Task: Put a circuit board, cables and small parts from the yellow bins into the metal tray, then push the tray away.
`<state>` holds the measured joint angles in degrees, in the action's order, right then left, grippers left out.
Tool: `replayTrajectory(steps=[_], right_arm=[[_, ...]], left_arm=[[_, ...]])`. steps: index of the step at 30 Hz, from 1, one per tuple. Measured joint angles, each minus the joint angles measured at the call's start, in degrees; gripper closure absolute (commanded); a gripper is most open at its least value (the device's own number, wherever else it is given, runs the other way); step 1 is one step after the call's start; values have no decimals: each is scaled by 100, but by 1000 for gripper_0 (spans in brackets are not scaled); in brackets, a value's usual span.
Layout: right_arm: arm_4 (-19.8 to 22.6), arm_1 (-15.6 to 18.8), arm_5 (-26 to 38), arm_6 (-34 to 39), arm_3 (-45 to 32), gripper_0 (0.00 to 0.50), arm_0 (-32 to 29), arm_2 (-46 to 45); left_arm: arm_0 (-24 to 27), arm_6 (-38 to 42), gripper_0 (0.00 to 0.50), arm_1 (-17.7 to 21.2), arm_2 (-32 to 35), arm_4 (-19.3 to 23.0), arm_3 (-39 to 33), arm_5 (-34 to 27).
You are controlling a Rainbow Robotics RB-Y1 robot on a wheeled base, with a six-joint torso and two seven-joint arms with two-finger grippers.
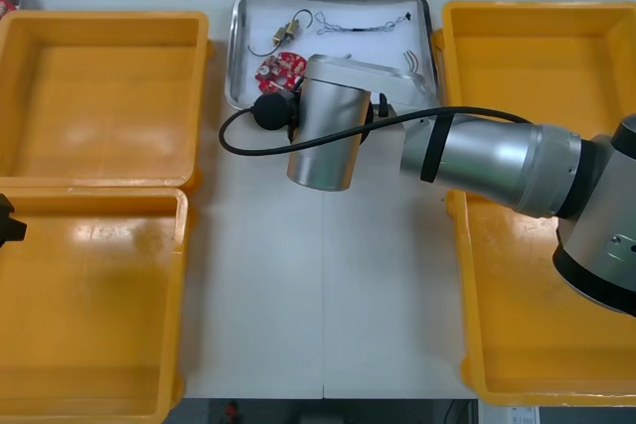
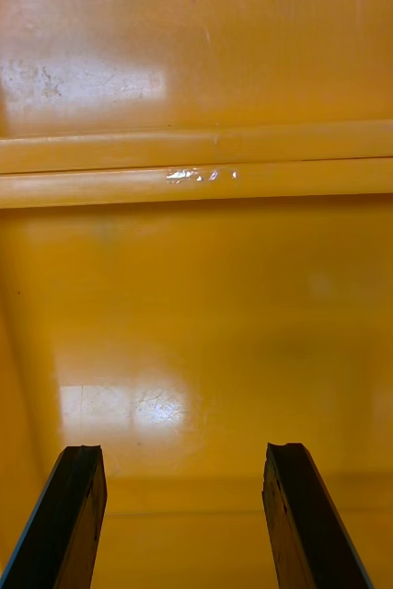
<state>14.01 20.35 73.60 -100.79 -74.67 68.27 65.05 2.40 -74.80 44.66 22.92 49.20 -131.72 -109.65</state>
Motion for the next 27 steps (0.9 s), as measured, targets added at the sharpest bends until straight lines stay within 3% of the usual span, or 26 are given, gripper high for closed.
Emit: replayTrajectory(steps=[3, 4, 5, 7, 8, 15, 18, 21, 27], right_arm=[[0, -3, -67, -1, 31, 257, 1, 0], [0, -4, -73, -2, 35, 153, 2, 0], [-1, -5, -76, -2, 36, 92, 2, 0], [-1, -7, -77, -2, 38, 72, 3, 0], [-1, -8, -77, -2, 39, 23, 3, 0], [41, -31, -81, -2, 39, 0, 14, -90], [439, -46, -17, -2, 37, 0, 19, -320], [671, -90, 417, -2, -56, 0, 19, -633], [682, -100, 1298, -2, -885, 0, -19, -992]], left_arm=[[0, 0, 0, 0, 0, 0, 0, 0], [0, 0, 0, 0, 0, 0, 0, 0], [0, 0, 0, 0, 0, 0, 0, 0], [0, 0, 0, 0, 0, 0, 0, 0], [0, 0, 0, 0, 0, 0, 0, 0], [0, 0, 0, 0, 0, 0, 0, 0], [0, 0, 0, 0, 0, 0, 0, 0], [0, 0, 0, 0, 0, 0, 0, 0], [0, 0, 0, 0, 0, 0, -1, 0]])
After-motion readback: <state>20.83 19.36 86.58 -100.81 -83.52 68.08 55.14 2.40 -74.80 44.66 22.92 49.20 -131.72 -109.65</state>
